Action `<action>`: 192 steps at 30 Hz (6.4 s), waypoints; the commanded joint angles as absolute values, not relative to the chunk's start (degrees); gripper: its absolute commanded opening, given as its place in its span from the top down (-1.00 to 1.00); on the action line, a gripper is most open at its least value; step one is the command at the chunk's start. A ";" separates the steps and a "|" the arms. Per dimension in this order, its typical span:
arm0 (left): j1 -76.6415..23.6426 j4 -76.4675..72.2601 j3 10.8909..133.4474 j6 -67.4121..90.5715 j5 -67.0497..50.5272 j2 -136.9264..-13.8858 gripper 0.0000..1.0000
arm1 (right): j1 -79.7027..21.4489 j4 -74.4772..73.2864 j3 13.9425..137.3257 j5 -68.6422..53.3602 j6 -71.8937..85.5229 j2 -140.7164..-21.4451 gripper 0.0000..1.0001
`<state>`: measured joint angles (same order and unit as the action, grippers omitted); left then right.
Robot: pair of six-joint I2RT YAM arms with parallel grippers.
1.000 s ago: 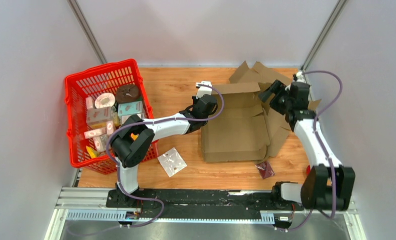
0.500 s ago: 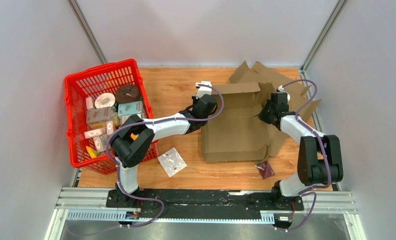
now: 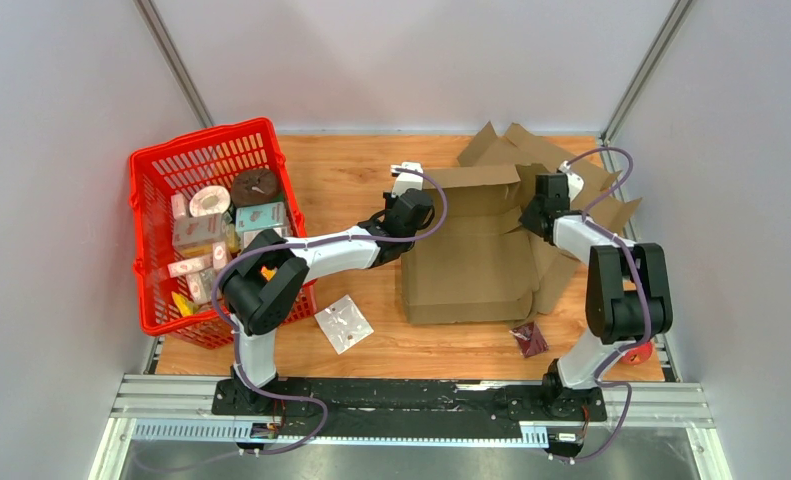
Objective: Fold the paper box
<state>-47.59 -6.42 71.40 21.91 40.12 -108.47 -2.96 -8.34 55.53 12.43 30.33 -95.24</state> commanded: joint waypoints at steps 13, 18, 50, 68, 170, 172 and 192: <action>-47.46 -4.04 71.28 22.06 39.29 -106.79 1.00 | -3.60 8.53 51.15 -4.48 40.07 -96.93 1.00; -47.20 -3.96 70.93 22.59 39.46 -106.61 1.00 | -3.52 9.58 51.33 -9.75 45.26 -103.00 0.91; -47.02 -2.90 71.63 23.82 39.02 -107.58 1.00 | 2.90 -8.18 44.03 3.16 39.91 -90.53 0.13; -47.02 -2.20 72.16 23.99 39.11 -108.02 1.00 | -6.05 -12.64 53.00 14.31 26.37 -87.19 0.00; -47.02 -0.35 74.09 22.41 38.85 -108.72 1.00 | -5.27 18.98 50.27 -15.55 -9.84 -88.85 -0.15; -47.02 -0.35 74.00 22.15 39.29 -108.54 1.00 | -6.67 22.04 49.14 -15.82 -11.16 -89.21 -0.08; -47.02 -0.35 73.83 22.50 39.55 -107.93 1.00 | -17.75 12.58 61.16 16.61 7.98 -99.14 0.48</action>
